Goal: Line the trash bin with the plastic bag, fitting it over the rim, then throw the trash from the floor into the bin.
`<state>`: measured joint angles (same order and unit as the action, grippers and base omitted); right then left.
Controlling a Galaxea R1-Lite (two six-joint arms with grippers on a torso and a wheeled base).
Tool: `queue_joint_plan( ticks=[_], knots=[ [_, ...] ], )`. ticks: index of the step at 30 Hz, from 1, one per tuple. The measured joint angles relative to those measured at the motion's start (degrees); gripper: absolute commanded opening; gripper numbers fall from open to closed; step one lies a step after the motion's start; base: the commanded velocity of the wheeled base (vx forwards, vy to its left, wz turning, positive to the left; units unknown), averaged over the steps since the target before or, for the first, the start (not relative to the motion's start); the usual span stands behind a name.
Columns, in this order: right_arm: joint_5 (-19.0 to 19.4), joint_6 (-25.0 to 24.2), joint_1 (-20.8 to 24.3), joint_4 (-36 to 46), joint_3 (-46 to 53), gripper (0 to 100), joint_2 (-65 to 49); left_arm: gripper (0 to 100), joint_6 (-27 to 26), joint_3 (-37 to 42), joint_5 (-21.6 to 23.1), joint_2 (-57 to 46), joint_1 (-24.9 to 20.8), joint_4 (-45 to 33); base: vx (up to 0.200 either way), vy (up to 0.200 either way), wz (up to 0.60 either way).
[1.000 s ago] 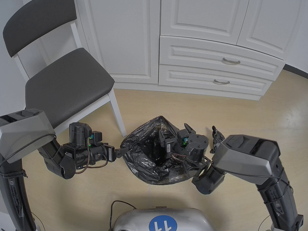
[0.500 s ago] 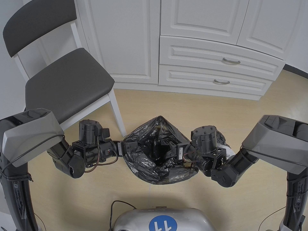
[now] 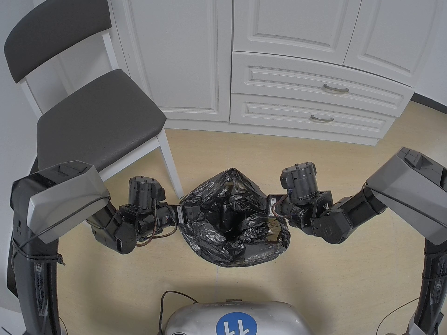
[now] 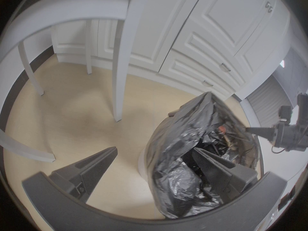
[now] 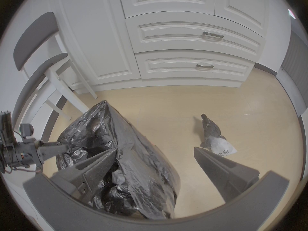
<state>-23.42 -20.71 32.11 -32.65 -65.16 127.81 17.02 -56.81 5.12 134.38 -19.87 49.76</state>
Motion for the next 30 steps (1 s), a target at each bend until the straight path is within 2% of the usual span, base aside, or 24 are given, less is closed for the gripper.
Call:
queue_joint_plan(
  ticks=[3,9,15,22,30],
  knots=[
    [0.0,0.2,-0.6,0.2,-0.2,100,0.1,100,0.9,-2.1,-0.8,1.5,0.5,-0.8,0.0,0.0,0.0],
    [0.0,0.7,-1.4,1.5,-0.5,100,0.9,100,6.3,-7.2,-6.1,3.5,1.1,-1.0,0.0,0.0,0.0],
    [0.0,0.8,-2.3,1.7,-1.8,100,3.1,100,7.1,-9.6,-7.3,4.6,1.8,-0.9,0.0,0.0,0.0],
    [-0.1,0.9,-3.3,1.5,-2.4,100,5.2,100,7.9,-14.3,-14.2,6.8,1.8,-0.2,0.0,0.0,0.0],
    [-1.9,0.6,-4.6,1.4,-5.2,100,7.4,100,7.9,-15.0,-14.5,8.1,1.1,0.0,0.0,0.0,0.0]
  ],
)
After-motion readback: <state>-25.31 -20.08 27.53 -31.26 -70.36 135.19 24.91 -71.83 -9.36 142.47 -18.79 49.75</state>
